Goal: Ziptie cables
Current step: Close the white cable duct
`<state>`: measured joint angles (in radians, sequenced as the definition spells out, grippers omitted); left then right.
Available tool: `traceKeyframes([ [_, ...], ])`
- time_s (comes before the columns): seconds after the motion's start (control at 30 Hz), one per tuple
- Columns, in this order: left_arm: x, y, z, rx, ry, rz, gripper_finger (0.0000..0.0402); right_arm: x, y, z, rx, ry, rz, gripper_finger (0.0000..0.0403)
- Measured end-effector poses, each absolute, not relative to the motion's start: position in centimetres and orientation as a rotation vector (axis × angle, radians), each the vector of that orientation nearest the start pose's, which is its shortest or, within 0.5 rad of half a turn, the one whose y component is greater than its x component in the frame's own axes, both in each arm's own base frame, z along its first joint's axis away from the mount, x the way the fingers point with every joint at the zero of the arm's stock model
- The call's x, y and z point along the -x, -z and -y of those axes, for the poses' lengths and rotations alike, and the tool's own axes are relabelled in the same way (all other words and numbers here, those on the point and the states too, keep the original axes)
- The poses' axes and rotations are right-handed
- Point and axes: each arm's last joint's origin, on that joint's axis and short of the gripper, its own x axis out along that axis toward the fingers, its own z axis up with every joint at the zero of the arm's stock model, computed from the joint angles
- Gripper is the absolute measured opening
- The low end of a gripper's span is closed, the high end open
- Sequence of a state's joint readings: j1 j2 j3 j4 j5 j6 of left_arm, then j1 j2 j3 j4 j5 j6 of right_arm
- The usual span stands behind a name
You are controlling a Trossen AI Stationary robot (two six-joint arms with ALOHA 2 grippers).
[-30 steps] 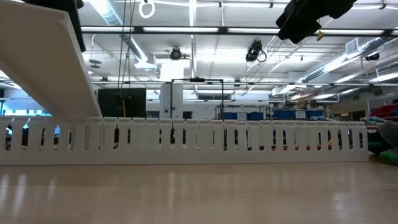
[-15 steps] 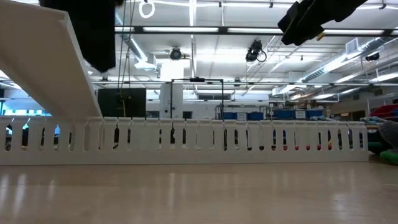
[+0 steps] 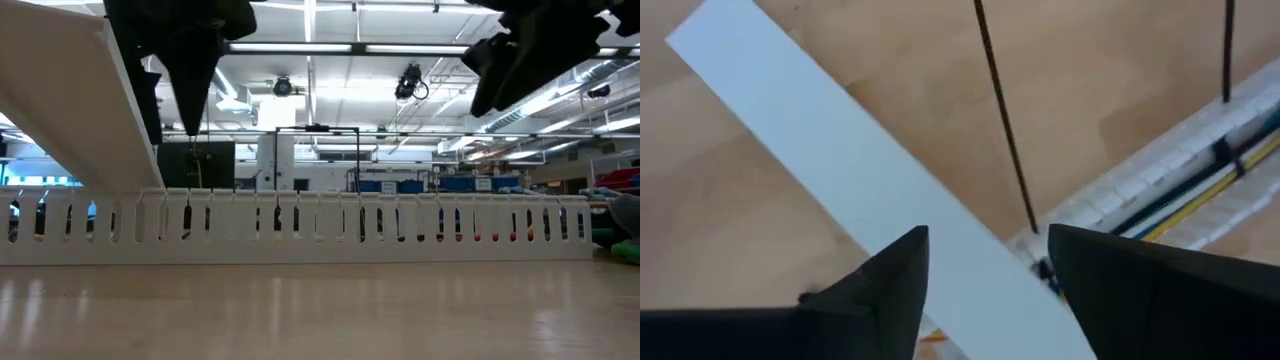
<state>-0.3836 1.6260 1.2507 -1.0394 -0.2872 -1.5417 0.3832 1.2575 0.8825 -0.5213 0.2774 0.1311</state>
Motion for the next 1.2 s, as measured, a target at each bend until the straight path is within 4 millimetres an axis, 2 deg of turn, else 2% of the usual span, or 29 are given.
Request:
traceKeyframes([
  [0.13, -28.8, -24.0, 10.3, 0.871, -0.875, -0.962, 0.0218, -23.0, -24.4, -8.4, 0.194, -0.044, -0.89, 0.0158],
  [0.3, -29.2, -24.2, 11.0, 0.825, -0.821, -0.89, 0.0219, -23.0, -24.4, -8.4, 0.203, -0.048, -0.893, 0.0158],
  [0.43, -29.3, -24.1, 11.0, 0.754, -0.812, -0.879, 0.0219, -23.0, -24.3, -8.4, 0.202, -0.046, -0.893, 0.0158],
  [0.57, -29.3, -24.1, 11.0, 0.579, -0.713, -0.943, 0.0219, -23.0, -24.3, -8.4, 0.179, -0.036, -0.898, 0.0158],
  [0.7, -30.1, -24.2, 11.6, 0.636, -0.669, -0.873, 0.0219, -23.0, -24.3, -8.4, 0.179, -0.036, -0.898, 0.0158],
  [0.77, -30.6, -24.2, 11.9, 0.6, -0.64, -0.828, 0.0219, -23.0, -24.3, -8.2, 0.177, -0.031, -0.899, 0.0158],
  [0.83, -31.1, -24.4, 12.0, 0.492, -0.526, -0.848, 0.0219, -23.0, -24.3, -8.1, 0.174, -0.026, -0.9, 0.0158],
  [0.9, -31.0, -24.2, 11.9, 0.344, -0.397, -0.948, 0.0219, -23.1, -24.3, -8.0, 0.162, -0.021, -0.901, 0.0158],
  [1.03, -30.8, -23.5, 11.8, -0.04, -0.226, -1.057, 0.0219, -23.2, -24.3, -7.8, 0.13, -0.003, -0.902, 0.0158],
  [1.2, -30.7, -23.5, 11.4, -0.426, 0.025, -1.126, 0.0219, -23.3, -24.3, -7.3, 0.074, 0.038, -0.901, 0.0158],
])
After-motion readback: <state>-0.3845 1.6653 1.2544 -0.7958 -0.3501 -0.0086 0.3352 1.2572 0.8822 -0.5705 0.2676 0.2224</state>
